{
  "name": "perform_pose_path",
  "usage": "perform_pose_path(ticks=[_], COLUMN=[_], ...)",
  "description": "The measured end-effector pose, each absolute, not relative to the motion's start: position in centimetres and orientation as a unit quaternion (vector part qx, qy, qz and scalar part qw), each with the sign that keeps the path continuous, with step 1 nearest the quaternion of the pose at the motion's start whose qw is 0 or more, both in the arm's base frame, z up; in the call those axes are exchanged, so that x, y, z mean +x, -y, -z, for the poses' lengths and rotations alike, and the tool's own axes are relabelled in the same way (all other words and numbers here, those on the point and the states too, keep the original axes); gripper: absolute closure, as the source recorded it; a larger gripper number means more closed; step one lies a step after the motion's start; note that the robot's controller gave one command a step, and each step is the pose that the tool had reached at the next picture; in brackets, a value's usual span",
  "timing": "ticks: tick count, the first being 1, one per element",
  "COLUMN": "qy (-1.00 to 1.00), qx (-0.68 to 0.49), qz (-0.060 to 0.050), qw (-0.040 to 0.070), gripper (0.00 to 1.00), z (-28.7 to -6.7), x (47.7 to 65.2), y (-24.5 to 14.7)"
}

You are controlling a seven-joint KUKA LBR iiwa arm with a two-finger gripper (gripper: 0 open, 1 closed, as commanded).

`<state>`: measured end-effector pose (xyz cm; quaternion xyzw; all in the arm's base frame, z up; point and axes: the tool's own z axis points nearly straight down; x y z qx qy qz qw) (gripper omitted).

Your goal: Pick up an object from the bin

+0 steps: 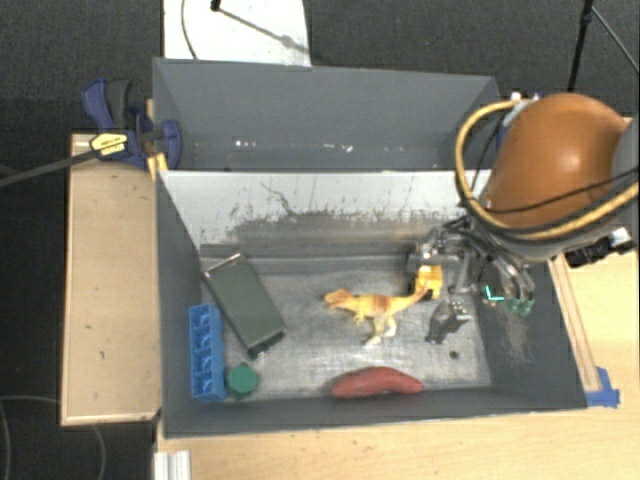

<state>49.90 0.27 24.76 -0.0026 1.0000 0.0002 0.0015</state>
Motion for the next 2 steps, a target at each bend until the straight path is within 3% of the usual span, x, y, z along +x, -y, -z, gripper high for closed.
perform_pose_path(ticks=[1, 2], qy=[-0.983, -0.984], qx=[-0.182, -0.181], qz=[-0.001, 0.000], qw=[-0.002, 0.000], gripper=[1.00, 1.00], z=[-15.34, -15.54], x=[50.40, 50.52], y=[-6.38, -6.24])
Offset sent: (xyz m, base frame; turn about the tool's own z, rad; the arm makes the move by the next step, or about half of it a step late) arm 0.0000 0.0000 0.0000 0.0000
